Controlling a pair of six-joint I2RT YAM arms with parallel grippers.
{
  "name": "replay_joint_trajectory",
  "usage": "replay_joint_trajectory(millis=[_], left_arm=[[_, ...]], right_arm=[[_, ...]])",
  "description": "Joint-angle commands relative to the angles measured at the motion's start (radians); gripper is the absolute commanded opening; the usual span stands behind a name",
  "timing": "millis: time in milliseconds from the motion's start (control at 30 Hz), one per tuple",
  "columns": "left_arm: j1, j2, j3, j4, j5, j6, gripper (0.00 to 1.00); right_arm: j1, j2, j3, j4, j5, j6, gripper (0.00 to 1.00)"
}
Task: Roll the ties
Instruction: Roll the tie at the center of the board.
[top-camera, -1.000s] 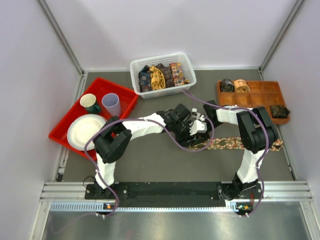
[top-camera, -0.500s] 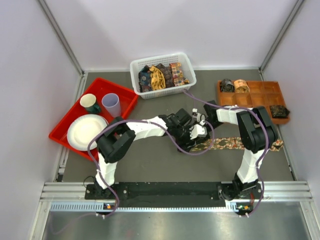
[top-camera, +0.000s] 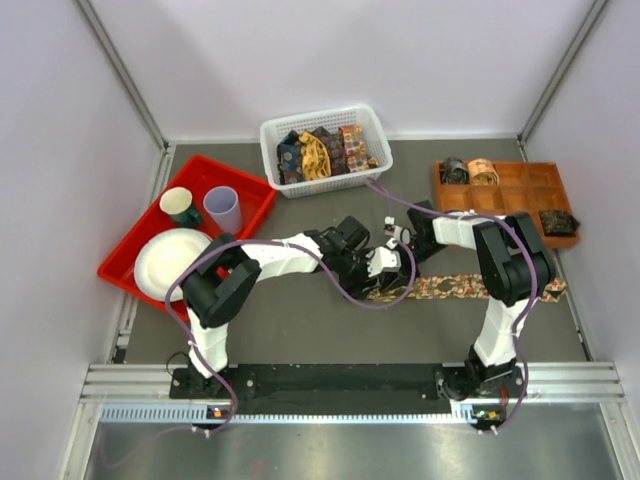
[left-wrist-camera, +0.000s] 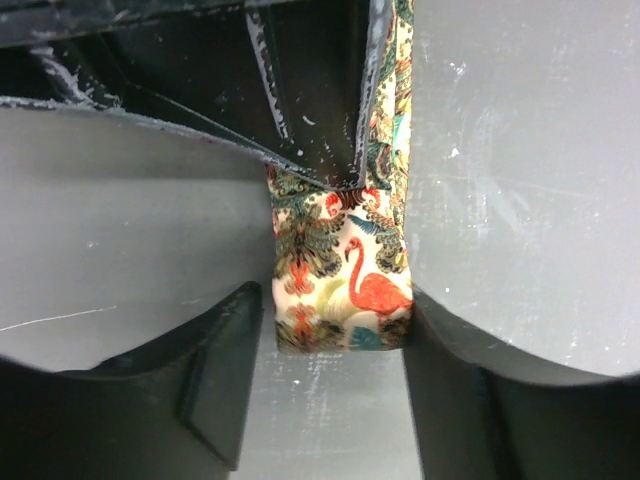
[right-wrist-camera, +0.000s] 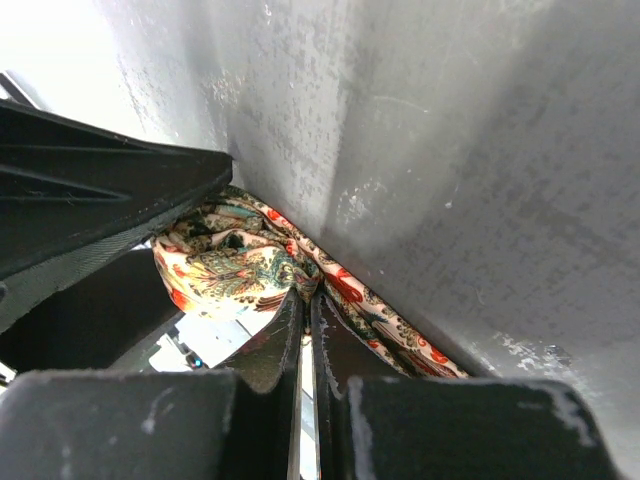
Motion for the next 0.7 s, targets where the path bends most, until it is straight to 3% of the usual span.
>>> replay_joint_trajectory(millis=[0, 167, 667], left_arm=[[0.005, -0.028, 0.032, -0.003, 0.031, 0.015, 0.57], [0.004, -0.041, 0.078, -0.023, 0.066, 0.004, 0.49], [-0.036, 0.122, 0.165, 0.052, 0.082, -0.071, 0.43]], right_arm=[[0.013, 0.043, -0.032, 0.043, 0.122, -0.049, 0.00], [0.013, 0.045, -0.032, 0.041, 0.124, -0.050, 0.00], [0.010, 0.056, -0.027, 0.046, 0.084, -0.047, 0.00]])
